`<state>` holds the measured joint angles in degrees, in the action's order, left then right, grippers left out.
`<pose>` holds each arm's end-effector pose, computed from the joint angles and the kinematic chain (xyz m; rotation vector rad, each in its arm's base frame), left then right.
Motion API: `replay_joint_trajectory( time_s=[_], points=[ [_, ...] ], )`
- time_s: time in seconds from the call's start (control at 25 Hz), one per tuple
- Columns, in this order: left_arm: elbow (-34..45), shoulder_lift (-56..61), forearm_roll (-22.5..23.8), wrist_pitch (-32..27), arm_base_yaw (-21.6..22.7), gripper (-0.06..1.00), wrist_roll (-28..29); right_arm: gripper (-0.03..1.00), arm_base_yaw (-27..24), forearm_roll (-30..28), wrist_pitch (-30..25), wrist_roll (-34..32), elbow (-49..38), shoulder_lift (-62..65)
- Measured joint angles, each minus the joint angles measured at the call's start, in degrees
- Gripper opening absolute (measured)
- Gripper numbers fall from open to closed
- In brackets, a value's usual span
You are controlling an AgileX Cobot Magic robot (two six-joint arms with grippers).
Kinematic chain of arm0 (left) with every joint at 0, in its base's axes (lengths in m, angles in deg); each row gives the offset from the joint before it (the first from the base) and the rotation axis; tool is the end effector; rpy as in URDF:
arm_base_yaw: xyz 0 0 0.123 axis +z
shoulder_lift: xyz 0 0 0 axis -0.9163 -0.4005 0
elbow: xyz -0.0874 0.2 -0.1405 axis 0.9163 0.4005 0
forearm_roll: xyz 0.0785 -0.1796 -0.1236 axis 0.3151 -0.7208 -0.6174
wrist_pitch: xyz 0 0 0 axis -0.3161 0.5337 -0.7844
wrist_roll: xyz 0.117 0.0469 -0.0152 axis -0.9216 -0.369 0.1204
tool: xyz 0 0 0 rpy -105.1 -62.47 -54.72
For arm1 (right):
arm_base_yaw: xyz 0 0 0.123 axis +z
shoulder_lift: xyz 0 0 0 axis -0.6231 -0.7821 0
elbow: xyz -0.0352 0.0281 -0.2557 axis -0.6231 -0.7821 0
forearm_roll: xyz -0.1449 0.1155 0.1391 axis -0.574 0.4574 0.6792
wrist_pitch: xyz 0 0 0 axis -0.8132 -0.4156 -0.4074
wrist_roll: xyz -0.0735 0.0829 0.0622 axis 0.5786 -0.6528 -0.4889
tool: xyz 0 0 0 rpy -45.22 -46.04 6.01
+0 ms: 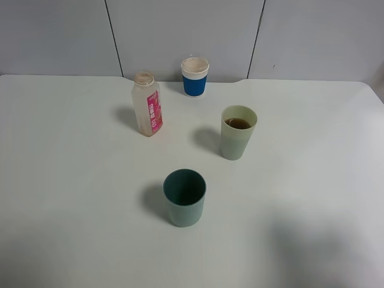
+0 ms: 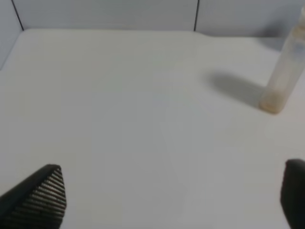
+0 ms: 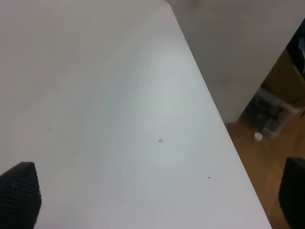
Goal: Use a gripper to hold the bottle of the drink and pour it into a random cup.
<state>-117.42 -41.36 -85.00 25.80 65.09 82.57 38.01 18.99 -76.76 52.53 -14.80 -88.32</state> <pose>0.0293 0.0006 0.2775 -0.0405 1.9301 -0.0447 0.0315 -0.0285 0.2547 0.1941 2.0119 -0.2061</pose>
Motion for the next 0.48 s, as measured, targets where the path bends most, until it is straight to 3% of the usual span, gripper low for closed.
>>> replay_joint_trajectory(
  time_s=[0.16,0.48],
  points=[
    [0.86,0.24,0.28,-2.58,0.0,0.85,0.0,1.0,0.0,0.0,0.0,0.0,0.0,0.0],
    [4.01,0.24,-0.65,-1.62,0.0,0.85,0.0,1.0,0.0,0.0,0.0,0.0,0.0,0.0]
  ],
)
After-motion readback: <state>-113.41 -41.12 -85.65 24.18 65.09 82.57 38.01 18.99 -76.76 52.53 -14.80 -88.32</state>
